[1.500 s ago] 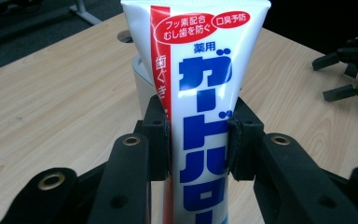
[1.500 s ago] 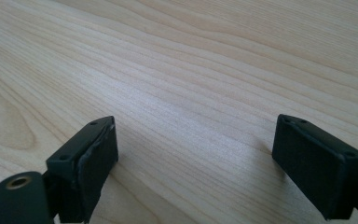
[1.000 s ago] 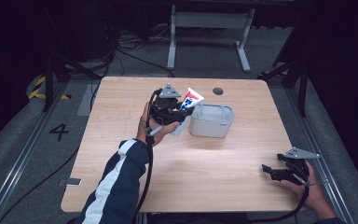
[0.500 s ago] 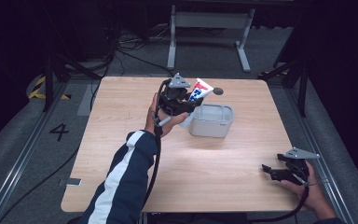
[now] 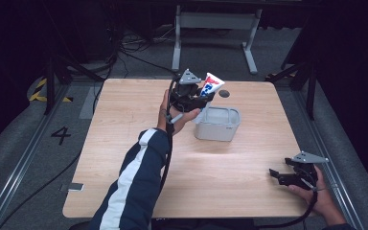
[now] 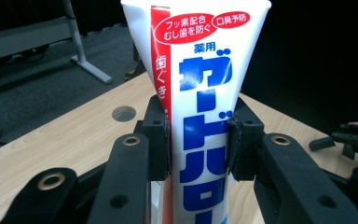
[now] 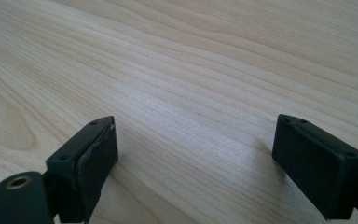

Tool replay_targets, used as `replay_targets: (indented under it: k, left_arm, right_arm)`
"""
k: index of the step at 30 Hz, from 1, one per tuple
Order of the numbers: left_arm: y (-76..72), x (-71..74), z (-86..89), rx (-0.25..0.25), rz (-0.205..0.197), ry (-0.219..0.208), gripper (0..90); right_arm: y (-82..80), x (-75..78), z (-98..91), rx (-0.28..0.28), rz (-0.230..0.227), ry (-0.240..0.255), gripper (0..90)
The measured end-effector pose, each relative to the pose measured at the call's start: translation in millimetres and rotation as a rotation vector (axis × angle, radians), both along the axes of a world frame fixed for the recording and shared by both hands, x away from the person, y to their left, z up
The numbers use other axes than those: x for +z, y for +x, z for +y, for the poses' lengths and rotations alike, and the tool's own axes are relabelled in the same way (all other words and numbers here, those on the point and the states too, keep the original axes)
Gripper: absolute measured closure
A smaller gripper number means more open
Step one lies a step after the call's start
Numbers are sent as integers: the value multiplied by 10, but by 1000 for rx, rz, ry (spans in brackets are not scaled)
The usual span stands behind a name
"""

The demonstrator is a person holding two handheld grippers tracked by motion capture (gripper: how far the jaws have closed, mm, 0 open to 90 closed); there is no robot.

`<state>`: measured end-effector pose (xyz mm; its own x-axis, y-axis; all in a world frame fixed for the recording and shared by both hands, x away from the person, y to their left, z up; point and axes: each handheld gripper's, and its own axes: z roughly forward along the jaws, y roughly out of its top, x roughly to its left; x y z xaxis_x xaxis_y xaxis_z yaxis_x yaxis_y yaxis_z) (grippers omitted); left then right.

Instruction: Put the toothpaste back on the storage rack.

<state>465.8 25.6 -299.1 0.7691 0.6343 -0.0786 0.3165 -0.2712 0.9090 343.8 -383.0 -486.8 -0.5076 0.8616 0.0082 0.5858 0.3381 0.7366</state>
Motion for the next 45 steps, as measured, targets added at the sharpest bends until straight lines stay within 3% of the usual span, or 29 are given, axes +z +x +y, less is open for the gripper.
replay_targets:
  k: [5,13,26,30,33,40,45]
  left_arm:
    - [66,-46,-105,21,-1,-3,665]
    - [184,-109,-250,6,-7,-6,665]
    - [234,-122,-446,-26,-20,-37,665]
    - [276,-184,-550,-31,-12,-42,664]
    - [301,-228,-615,-37,-6,-26,664]
    - [327,-316,-700,-46,-6,-32,663]
    - [374,-381,-727,-26,-3,-13,662]
  right_arm:
    - [0,0,0,0,0,0,145]
    - [-1,0,1,0,0,1,145]
    - [-1,-1,-2,2,-2,-5,146]
    - [0,-1,-3,3,-2,-5,145]
    - [1,-1,-4,4,-2,-5,145]
    - [-4,-1,-4,4,-1,-4,146]
    - [-8,0,-3,2,0,0,146]
